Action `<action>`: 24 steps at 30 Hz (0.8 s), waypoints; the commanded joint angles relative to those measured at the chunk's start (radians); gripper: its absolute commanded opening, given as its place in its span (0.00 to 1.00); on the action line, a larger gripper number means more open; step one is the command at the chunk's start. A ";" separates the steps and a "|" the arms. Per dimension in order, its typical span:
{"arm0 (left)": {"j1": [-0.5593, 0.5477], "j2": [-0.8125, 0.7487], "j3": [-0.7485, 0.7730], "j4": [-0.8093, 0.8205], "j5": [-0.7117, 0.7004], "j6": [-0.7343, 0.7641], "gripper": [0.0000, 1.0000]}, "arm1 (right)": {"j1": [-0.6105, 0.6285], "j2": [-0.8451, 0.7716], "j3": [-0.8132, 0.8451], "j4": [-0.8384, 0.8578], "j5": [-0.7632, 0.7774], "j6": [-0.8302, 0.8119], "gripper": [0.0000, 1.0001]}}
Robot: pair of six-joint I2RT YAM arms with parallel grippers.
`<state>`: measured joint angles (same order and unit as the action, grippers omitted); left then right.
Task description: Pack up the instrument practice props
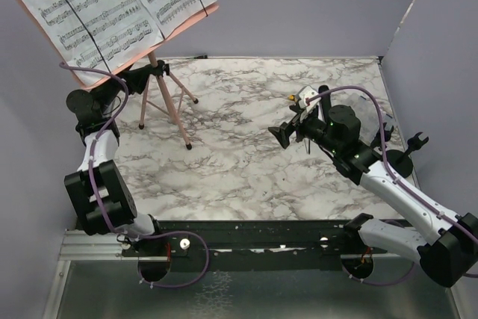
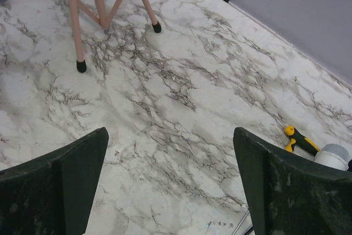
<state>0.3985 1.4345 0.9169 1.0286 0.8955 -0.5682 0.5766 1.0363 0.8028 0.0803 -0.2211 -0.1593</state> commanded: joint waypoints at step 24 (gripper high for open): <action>0.021 0.052 -0.052 0.097 -0.055 0.068 0.79 | 0.007 0.075 0.062 -0.034 -0.081 0.006 1.00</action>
<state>0.4042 1.4925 0.8486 1.1183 0.8875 -0.5339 0.5770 1.1084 0.8455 0.0574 -0.2646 -0.1585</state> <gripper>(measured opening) 0.780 0.998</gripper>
